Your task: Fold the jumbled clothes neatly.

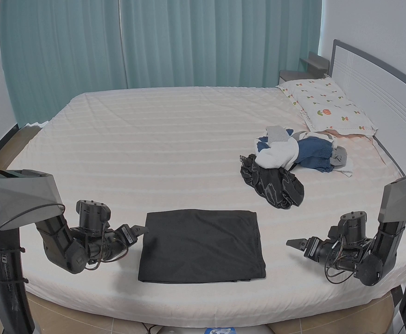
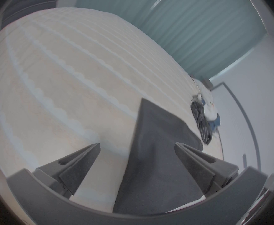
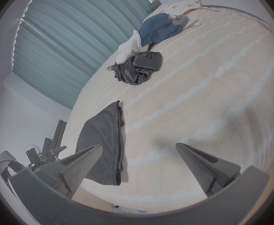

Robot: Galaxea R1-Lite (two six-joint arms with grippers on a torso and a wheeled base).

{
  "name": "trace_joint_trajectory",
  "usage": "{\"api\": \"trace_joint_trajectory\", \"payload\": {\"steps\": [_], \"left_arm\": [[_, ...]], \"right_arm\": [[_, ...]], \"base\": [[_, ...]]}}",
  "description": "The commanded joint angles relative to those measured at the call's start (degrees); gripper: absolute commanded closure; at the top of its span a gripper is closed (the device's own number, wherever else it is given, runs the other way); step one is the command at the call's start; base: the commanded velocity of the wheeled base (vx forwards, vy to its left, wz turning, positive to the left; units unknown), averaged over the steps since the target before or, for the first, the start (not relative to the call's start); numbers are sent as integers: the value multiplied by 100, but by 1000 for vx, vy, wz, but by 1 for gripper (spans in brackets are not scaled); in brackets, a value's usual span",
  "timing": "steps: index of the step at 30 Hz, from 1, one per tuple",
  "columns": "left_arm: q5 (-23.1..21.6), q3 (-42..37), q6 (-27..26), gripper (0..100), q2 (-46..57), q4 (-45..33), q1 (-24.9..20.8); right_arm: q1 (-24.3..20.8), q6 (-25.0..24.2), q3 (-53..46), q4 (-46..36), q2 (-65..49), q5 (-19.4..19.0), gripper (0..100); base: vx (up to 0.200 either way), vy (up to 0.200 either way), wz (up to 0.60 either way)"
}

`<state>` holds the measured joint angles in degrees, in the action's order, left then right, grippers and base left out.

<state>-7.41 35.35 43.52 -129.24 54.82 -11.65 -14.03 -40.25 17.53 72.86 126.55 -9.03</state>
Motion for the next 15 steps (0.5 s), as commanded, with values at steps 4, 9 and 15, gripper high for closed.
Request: {"api": "trace_joint_trajectory", "payload": {"steps": [4,9,15], "left_arm": [[56,51,-291,0,-444,345,-443],[117,402,-309,0,-672,363,-628],[363,780,-318,0,-883,327,-654]], "right_arm": [[-38,0,-92,220,256,51,0],[-38,-9,-92,237,256,42,0],[-38,-18,-83,237,221,42,0]], "base": [[0,0,0],[0,0,0],[0,0,0]]}}
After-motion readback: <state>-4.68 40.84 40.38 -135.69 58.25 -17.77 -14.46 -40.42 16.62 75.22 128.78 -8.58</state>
